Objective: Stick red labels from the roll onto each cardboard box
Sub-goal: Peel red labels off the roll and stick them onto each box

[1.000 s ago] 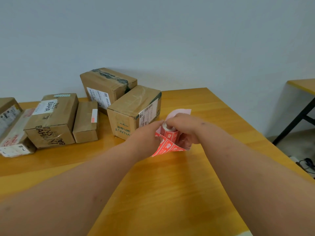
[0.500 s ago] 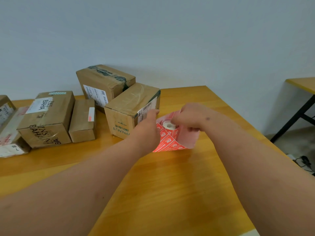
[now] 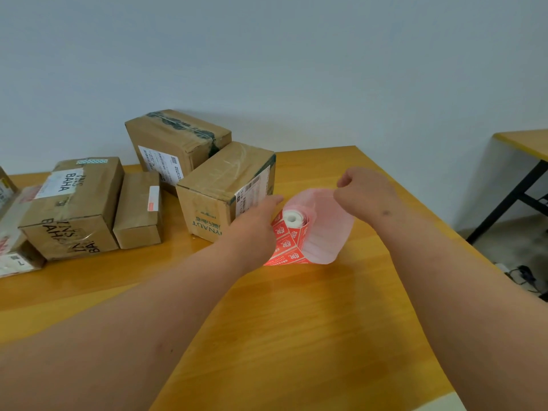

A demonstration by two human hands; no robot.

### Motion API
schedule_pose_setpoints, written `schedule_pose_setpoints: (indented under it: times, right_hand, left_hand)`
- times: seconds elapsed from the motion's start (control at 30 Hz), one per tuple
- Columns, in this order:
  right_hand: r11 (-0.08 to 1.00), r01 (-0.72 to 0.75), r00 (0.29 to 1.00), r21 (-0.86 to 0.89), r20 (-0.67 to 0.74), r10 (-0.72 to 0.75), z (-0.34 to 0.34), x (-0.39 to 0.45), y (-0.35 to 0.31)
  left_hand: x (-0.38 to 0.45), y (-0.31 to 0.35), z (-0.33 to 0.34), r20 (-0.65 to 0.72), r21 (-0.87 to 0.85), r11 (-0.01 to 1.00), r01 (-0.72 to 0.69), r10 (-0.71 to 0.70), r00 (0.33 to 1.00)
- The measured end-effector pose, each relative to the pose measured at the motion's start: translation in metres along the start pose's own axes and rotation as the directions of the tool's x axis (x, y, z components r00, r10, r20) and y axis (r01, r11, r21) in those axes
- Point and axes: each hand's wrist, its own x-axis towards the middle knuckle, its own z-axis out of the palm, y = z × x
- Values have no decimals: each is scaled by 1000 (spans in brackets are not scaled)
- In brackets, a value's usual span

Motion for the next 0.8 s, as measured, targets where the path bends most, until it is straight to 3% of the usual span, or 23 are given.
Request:
schedule_pose_setpoints:
  times: [0.07,0.23,0.47,0.67,0.8]
  right_hand:
    - [991,27,1000,-133,7,-26,4,1,6]
    - [965,-13,999,-261,-48,1,10,-2,10]
    - [921,-13,993,-389,107,59,6,-6,12]
    - [986,3,995,-168,95,13,5,-4,9]
    - [967,-74,996,243,68,59,-3,-2,-4]
  left_hand:
    - [-2,0,-1,8,-25,1000,-18,18,1000]
    - [-8,-2,-3,13,-17,997,-78,78,997]
    - [-13,-3,-2,34,25,991,-130,129,991]
    - [-9,2,-2,82,12,999,-44,43,996]
    - [-8,8,-2,90,16,998,-65,64,994]
